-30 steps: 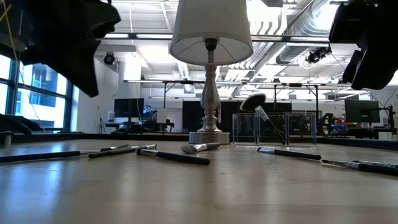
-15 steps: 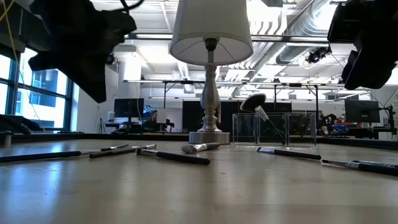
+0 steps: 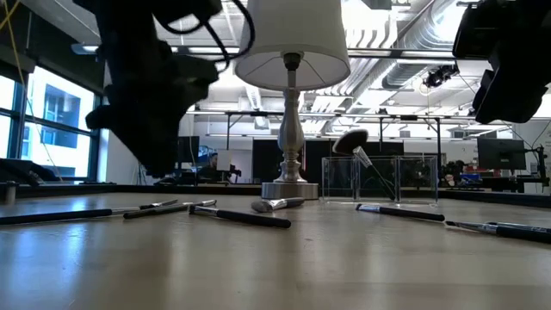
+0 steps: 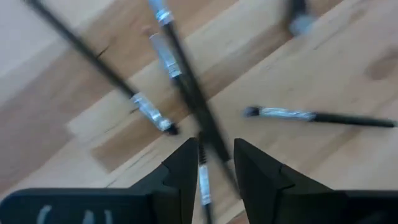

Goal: Put items in baskets/containers
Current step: Put the black lash brush into the transparent organizer

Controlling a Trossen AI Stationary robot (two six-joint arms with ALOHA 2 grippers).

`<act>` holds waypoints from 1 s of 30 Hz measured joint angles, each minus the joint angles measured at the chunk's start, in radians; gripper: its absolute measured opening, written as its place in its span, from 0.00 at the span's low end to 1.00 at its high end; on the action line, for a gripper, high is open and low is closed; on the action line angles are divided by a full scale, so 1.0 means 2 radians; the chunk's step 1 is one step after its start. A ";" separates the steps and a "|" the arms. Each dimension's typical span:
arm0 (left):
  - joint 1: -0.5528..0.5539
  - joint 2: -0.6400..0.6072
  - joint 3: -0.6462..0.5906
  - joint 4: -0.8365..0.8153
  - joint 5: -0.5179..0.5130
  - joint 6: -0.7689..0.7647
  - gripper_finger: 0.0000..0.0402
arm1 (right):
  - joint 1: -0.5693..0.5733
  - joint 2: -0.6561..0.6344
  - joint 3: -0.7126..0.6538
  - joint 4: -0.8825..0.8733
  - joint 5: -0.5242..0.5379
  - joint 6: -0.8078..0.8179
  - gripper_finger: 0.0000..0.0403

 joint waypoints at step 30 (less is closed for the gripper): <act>0.006 0.058 0.000 0.000 0.029 0.005 0.03 | 0.000 0.000 0.000 0.005 0.000 0.008 0.00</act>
